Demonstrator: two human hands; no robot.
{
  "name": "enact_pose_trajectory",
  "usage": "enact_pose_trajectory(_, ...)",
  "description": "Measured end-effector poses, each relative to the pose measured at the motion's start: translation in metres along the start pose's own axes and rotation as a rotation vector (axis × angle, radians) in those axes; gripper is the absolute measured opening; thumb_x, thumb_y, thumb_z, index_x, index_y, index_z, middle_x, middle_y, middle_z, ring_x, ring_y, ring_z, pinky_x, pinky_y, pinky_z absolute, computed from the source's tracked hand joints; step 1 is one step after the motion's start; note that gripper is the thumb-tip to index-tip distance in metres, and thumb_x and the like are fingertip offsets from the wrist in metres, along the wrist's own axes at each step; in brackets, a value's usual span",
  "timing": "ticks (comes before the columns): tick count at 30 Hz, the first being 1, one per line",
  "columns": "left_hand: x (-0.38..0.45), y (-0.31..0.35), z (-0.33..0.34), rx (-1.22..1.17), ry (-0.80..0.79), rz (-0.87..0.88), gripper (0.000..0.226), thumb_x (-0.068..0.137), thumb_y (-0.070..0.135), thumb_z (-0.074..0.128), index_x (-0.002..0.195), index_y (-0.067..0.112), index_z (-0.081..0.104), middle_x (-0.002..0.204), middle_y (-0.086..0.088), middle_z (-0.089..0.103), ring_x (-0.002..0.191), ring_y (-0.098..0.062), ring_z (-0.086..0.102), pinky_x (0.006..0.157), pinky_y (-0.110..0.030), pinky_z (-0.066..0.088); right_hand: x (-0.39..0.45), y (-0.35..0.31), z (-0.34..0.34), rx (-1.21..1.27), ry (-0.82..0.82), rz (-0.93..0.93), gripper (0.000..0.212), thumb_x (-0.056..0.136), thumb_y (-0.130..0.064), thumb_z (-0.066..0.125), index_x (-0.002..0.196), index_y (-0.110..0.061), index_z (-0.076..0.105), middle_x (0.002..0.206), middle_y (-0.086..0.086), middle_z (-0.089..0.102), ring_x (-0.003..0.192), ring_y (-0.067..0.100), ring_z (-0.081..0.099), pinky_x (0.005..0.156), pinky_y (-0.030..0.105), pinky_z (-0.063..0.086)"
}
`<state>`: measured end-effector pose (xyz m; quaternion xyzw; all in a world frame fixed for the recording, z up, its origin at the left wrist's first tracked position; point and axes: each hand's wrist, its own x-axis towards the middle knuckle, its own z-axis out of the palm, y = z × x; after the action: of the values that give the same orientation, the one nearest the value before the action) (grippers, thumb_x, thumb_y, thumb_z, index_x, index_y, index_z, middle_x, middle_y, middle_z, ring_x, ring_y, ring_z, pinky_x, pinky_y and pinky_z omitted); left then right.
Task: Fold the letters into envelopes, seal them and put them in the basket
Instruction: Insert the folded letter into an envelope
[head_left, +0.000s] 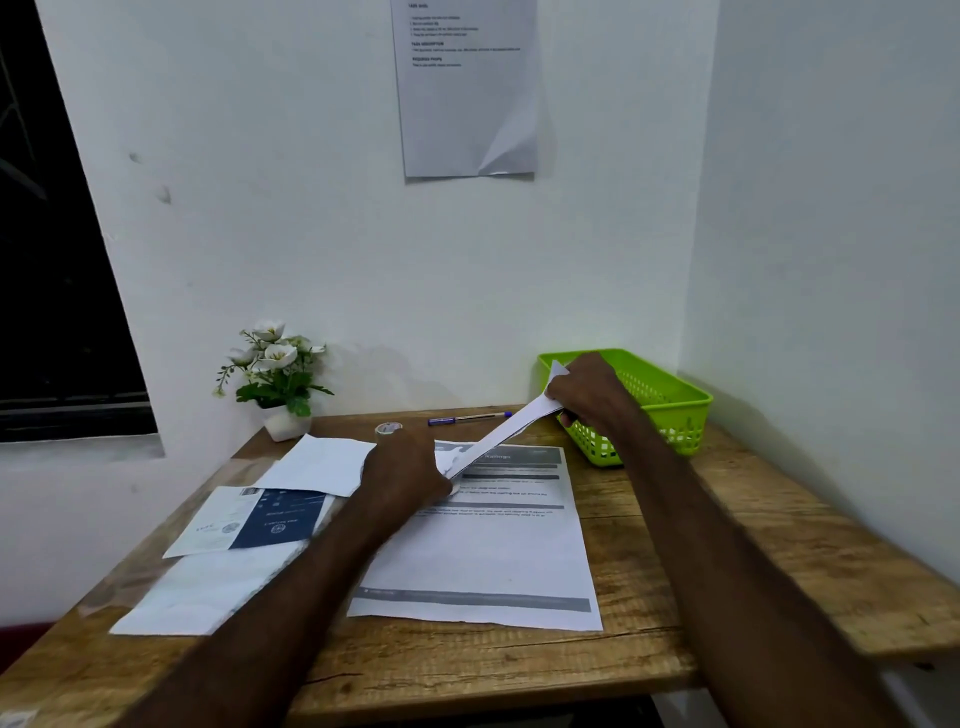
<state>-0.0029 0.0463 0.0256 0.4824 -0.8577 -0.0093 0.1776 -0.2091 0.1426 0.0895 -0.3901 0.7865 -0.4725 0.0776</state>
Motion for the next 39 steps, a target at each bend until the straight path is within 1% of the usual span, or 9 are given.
enact_pose_trajectory(3,0.001,-0.001,0.003,0.001,0.007,0.008,0.055,0.078,0.043,0.076,0.123,0.016,0.060,0.120,-0.003,0.065,0.113,-0.024,0.062,0.076,-0.028,0.044,0.001,0.000,0.003,0.033,0.045,0.000,0.008,0.080,-0.006,0.056,0.078,0.001,0.058,0.062,0.015,0.061,0.043,0.025,0.056,0.041,0.023,0.034)
enact_pose_trajectory(8,0.003,-0.005,0.003,0.003,0.008,0.021,0.059,0.078,0.044,0.076,0.128,0.018,0.058,0.125,-0.004,0.064,0.117,-0.024,0.060,0.085,-0.032,0.049,-0.007,-0.003,0.001,0.044,-0.089,0.007,0.007,0.086,0.002,0.056,0.083,0.002,0.050,0.034,0.004,0.050,0.023,0.014,0.049,0.029,0.013,0.026)
enact_pose_trajectory(14,0.004,-0.008,0.000,-0.024,-0.035,0.013,0.048,0.077,0.032,0.071,0.119,0.014,0.057,0.120,-0.007,0.063,0.113,-0.026,0.061,0.078,-0.032,0.047,-0.010,-0.006,0.004,0.009,-0.221,0.022,0.012,0.086,0.002,0.055,0.075,0.005,0.053,0.061,0.021,0.067,0.030,0.016,0.054,0.032,0.015,0.027)
enact_pose_trajectory(17,0.006,-0.009,-0.001,-0.046,-0.040,0.005,0.044,0.076,0.033,0.069,0.115,0.014,0.059,0.117,-0.007,0.063,0.111,-0.027,0.061,0.077,-0.032,0.047,-0.015,-0.008,0.003,0.038,-0.274,0.042,0.016,0.089,0.002,0.053,0.075,0.010,0.057,0.051,0.015,0.065,0.030,0.015,0.054,0.031,0.015,0.029)
enact_pose_trajectory(20,0.005,-0.005,0.001,-0.043,0.006,0.000,0.046,0.081,0.040,0.067,0.120,0.015,0.062,0.120,-0.007,0.065,0.114,-0.025,0.061,0.083,-0.032,0.048,-0.020,-0.011,0.006,0.047,-0.369,0.079,0.024,0.094,0.000,0.046,0.090,0.017,0.063,0.049,0.012,0.065,0.029,0.013,0.052,0.032,0.014,0.032)
enact_pose_trajectory(22,0.004,-0.001,0.002,-0.061,0.056,-0.008,0.043,0.085,0.041,0.065,0.120,0.015,0.064,0.120,-0.007,0.067,0.112,-0.026,0.063,0.080,-0.032,0.047,-0.021,-0.012,0.014,0.082,-0.426,0.091,0.030,0.097,-0.002,0.043,0.104,0.021,0.060,0.063,0.020,0.069,0.034,0.015,0.057,0.033,0.016,0.037)
enact_pose_trajectory(28,-0.006,0.008,0.000,-0.117,0.221,-0.019,0.030,0.088,0.037,0.064,0.106,0.014,0.069,0.109,-0.009,0.072,0.100,-0.029,0.065,0.067,-0.029,0.035,-0.024,-0.013,0.033,0.237,-0.471,0.141,0.026,0.102,-0.003,0.036,0.087,0.006,0.055,0.071,0.022,0.066,0.042,0.018,0.064,0.037,0.018,0.043)
enact_pose_trajectory(33,-0.009,0.011,0.000,-0.121,0.222,-0.031,0.023,0.086,0.032,0.065,0.097,0.012,0.069,0.104,-0.010,0.071,0.096,-0.029,0.064,0.065,-0.029,0.034,-0.028,-0.007,0.052,0.110,-0.601,0.179,0.025,0.103,-0.008,0.034,0.092,0.000,0.055,0.077,0.019,0.066,0.042,0.017,0.064,0.037,0.019,0.047)
enact_pose_trajectory(39,-0.008,0.007,0.001,-0.112,0.282,-0.030,0.034,0.093,0.045,0.059,0.094,0.012,0.067,0.102,-0.009,0.070,0.096,-0.029,0.063,0.066,-0.030,0.035,-0.018,0.002,0.043,-0.005,-0.423,0.192,0.016,0.095,-0.008,0.045,0.092,0.002,0.057,0.065,0.021,0.062,0.048,0.025,0.055,0.042,0.022,0.043)
